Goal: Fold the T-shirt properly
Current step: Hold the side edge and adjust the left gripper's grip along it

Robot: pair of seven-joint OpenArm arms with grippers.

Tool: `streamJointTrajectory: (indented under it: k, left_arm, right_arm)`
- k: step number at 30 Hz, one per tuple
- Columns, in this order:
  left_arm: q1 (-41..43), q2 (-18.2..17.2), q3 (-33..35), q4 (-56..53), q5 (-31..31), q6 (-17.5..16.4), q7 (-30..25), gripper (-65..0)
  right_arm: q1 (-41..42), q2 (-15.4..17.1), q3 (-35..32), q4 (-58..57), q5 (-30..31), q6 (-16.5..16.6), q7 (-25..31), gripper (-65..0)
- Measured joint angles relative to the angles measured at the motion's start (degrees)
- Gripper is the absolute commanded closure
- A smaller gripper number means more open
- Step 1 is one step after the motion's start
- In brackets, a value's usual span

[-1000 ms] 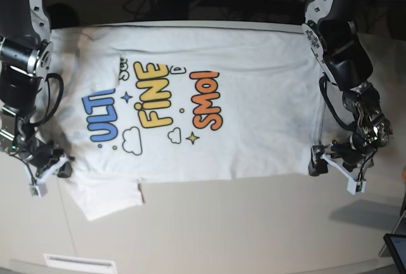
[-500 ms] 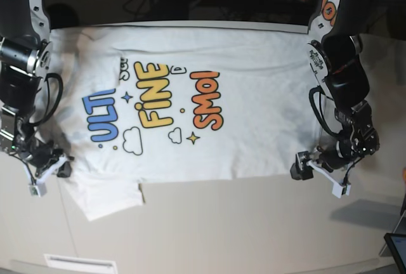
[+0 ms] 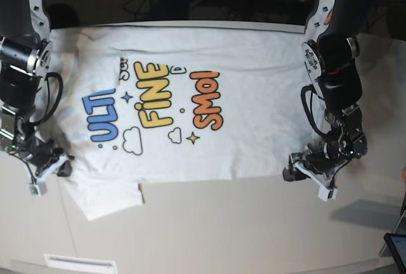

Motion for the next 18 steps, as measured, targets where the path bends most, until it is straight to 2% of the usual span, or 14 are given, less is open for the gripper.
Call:
streamJointTrajectory:
  k: [3, 4, 8, 15, 18]
  left_arm:
    - [0.0, 0.0, 0.0, 0.0, 0.0, 0.0, 0.0, -35.9]
    - [0.0, 0.0, 0.0, 0.0, 0.0, 0.0, 0.0, -32.8]
    - [0.0, -0.1, 0.0, -0.2, 0.3, 0.0, 0.7, -8.7]
    - [0.3, -0.4, 0.5, -0.1, 0.4, 0.0, 0.7, -8.4]
    - [0.7, -0.8, 0.5, 0.7, 0.5, 0.0, 1.1, -6.4]
  right_arm:
    - [-0.3, 0.0, 0.0, 0.0, 0.3, 0.0, 0.3, 0.0]
    - [-0.3, 0.0, 0.0, 0.0, 0.2, 0.0, 0.2, 0.0]
    - [-0.3, 0.0, 0.0, 0.0, 0.2, 0.2, 0.2, 0.0]
    - [-0.3, 0.0, 0.0, 0.0, 0.2, 0.2, 0.2, 0.0]
    - [-0.3, 0.0, 0.0, 0.0, 0.2, 0.2, 0.2, 0.0]
